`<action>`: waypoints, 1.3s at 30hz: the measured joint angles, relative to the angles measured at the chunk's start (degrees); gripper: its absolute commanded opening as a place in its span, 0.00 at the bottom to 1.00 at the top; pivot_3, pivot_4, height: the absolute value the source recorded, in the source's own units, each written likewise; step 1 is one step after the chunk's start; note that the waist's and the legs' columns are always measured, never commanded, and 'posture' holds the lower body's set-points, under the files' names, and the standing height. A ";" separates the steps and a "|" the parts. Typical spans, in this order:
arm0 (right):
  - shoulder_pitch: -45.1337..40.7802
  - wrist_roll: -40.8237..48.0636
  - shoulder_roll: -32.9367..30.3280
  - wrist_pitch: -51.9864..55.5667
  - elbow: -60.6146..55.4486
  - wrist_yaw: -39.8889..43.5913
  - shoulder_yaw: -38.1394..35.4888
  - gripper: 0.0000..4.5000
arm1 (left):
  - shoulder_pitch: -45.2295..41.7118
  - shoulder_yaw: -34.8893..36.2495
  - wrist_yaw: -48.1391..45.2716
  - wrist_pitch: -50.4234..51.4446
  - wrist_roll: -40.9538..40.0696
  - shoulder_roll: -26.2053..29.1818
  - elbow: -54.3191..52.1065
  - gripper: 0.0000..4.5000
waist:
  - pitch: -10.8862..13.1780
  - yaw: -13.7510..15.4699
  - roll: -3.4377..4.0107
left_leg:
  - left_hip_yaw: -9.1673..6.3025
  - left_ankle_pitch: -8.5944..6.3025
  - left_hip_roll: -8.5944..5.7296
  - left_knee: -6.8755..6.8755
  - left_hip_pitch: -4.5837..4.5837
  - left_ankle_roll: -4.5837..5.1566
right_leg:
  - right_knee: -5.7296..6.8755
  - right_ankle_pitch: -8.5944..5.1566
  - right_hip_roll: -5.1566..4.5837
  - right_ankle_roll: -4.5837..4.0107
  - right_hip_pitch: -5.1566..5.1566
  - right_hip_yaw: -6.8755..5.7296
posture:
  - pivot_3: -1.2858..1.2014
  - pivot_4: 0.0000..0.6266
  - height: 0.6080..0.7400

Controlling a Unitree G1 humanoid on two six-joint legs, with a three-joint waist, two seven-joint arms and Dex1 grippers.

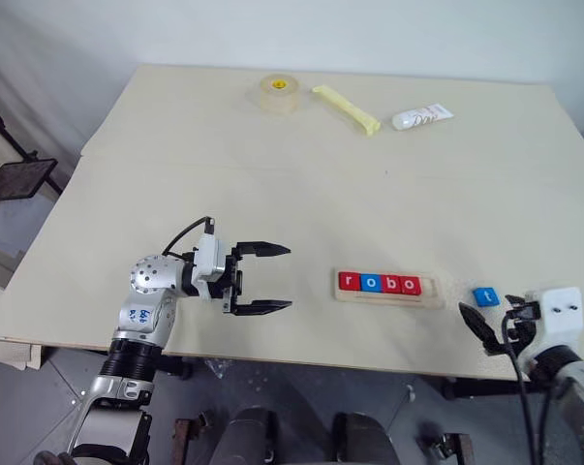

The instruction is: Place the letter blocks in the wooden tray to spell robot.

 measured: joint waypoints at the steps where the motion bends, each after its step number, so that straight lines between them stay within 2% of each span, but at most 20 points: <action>1: 0.04 0.09 -1.91 -0.36 0.42 2.06 -0.43 1.00 | -0.10 0.00 -0.01 0.00 0.00 0.00 0.00 1.00 | 0.00 -0.02 0.00 | 0.00 0.00 0.03 0.00 0.00 0.00 | 0.00 0.00 0.01 0.00 0.01 -0.02 | 0.52 0.24 1.00; 3: 0.28 -0.31 -8.80 -1.99 3.16 8.55 -0.32 1.00 | -0.38 -0.07 -0.11 0.00 0.00 -0.04 0.03 1.00 | 0.01 -0.08 0.01 | 0.13 0.00 0.02 0.00 0.02 0.01 | -0.06 0.00 0.00 0.00 -0.01 0.07 | 0.52 0.24 1.00; 7: -1.41 -1.59 -16.65 -6.34 8.81 17.91 0.23 1.00 | -0.49 -0.16 -0.25 -0.03 0.03 -0.10 0.05 1.00 | 0.01 -0.02 -0.03 | 0.11 0.00 0.06 0.01 0.03 0.01 | -0.07 0.00 0.02 0.00 0.03 0.02 | 0.52 0.24 1.00; 9: -8.35 -4.51 -24.57 -11.65 18.48 25.88 5.97 1.00 | -0.20 -0.51 -0.37 -0.25 0.10 -0.23 0.02 1.00 | 0.04 -0.35 0.01 | 0.40 0.01 0.01 0.05 0.04 0.13 | -0.20 0.01 -0.06 0.03 0.02 0.15 | 0.52 0.24 1.00; 11: -14.75 -7.63 -29.15 -17.41 26.34 31.56 10.59 1.00 | 0.49 -1.01 -0.52 -0.41 0.11 -0.22 -0.44 1.00 | 0.04 -0.41 -0.01 | 0.38 0.02 0.08 0.06 0.07 0.12 | -0.21 0.03 -0.03 0.05 0.05 0.10 | 0.52 0.24 1.00; 13: -18.62 -10.43 -30.69 -22.64 32.13 35.45 14.26 1.00 | 1.46 -1.24 -0.61 -0.56 0.11 -0.17 -1.11 1.00 | 0.05 -0.28 -0.03 | 0.25 0.01 0.14 0.03 0.06 0.07 | -0.19 0.03 0.00 0.05 0.05 -0.03 | 0.52 0.24 1.00; 16: -28.20 -14.96 -30.31 -29.26 42.12 40.89 22.95 1.00 | 2.67 -1.13 -0.52 -0.75 0.12 0.23 -1.76 1.00 | 0.07 -0.23 -0.06 | 0.29 0.00 0.06 0.06 -0.03 0.08 | -0.21 0.03 -0.06 0.06 0.00 -0.04 | 0.52 0.24 1.00; 20: -39.17 -20.10 -29.78 -37.15 53.21 46.68 30.37 1.00 | 4.34 -1.30 -0.17 -0.72 0.13 0.31 -3.82 1.00 | 0.08 -0.14 -0.05 | 0.21 0.00 0.08 0.08 -0.06 0.08 | -0.24 0.03 -0.06 0.06 0.02 -0.09 | 0.52 0.24 1.00; 27: -47.18 -25.17 -28.27 -46.69 64.91 51.74 36.13 1.00 | 6.71 -1.31 0.48 -0.56 0.13 1.01 -6.33 1.00 | 0.08 -0.24 -0.05 | 0.16 0.01 0.09 0.09 -0.08 0.07 | -0.25 0.03 -0.05 0.06 0.03 -0.14 | 0.52 0.24 1.00; 30: -48.37 -25.88 -28.08 -48.97 66.95 52.92 36.76 0.88 | 7.25 -1.32 0.93 -0.54 0.14 1.20 -6.67 1.00 | 0.08 -0.15 -0.05 | 0.14 0.01 0.08 0.10 -0.08 0.07 | -0.24 0.03 -0.05 0.06 0.05 -0.14 | 0.52 0.24 1.00; 37: -48.80 -26.33 -27.40 -50.36 68.11 54.24 36.84 0.37 | 7.83 -1.33 1.69 -0.58 0.20 1.31 -7.57 1.00 | 0.07 -0.26 -0.08 | 0.14 0.01 0.09 0.16 -0.05 0.07 | -0.25 0.03 -0.05 0.06 0.10 -0.13 | 0.52 0.24 1.00; 38: -48.91 -26.35 -27.34 -50.19 68.11 54.22 36.77 0.32 | 7.82 -1.33 1.73 -0.62 0.22 1.31 -7.62 1.00 | 0.07 -0.26 -0.08 | 0.14 0.01 0.09 0.16 -0.04 0.07 | -0.25 0.03 -0.05 0.06 0.11 -0.13 | 0.52 0.24 1.00; 39: -48.97 -26.33 -27.22 -49.82 68.08 54.20 36.65 0.32 | 7.82 -1.33 1.76 -0.65 0.24 1.31 -7.61 1.00 | 0.07 -0.26 -0.08 | 0.14 0.01 0.09 0.16 -0.04 0.07 | -0.25 0.03 -0.05 0.06 0.11 -0.13 | 0.52 0.24 1.00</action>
